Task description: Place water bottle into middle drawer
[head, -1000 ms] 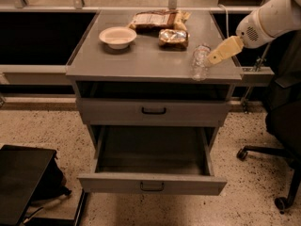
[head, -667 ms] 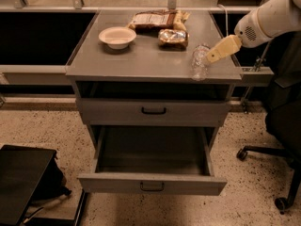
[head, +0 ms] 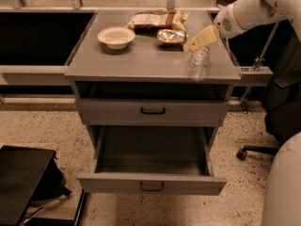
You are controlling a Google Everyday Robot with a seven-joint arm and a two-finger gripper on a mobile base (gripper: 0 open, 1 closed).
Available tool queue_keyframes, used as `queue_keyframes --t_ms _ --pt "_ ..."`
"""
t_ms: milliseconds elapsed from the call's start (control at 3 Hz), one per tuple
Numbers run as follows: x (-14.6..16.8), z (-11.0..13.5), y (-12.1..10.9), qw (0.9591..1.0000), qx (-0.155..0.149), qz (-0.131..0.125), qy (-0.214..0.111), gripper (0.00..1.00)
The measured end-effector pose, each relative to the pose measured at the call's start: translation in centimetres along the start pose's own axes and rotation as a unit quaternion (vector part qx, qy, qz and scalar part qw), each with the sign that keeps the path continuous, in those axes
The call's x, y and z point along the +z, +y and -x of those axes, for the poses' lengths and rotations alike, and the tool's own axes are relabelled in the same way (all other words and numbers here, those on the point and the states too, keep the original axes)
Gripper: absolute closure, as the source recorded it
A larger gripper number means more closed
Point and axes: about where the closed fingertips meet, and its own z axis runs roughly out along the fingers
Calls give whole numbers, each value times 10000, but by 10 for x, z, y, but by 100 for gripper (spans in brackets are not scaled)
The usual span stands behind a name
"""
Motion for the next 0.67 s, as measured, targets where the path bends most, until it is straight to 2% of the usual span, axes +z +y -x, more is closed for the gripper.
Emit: queue_keyframes --t_ms 333,667 --pt "0 0 0 10000 1 1 1 0" --pt "29 -9 11 9996 191 129 158 0"
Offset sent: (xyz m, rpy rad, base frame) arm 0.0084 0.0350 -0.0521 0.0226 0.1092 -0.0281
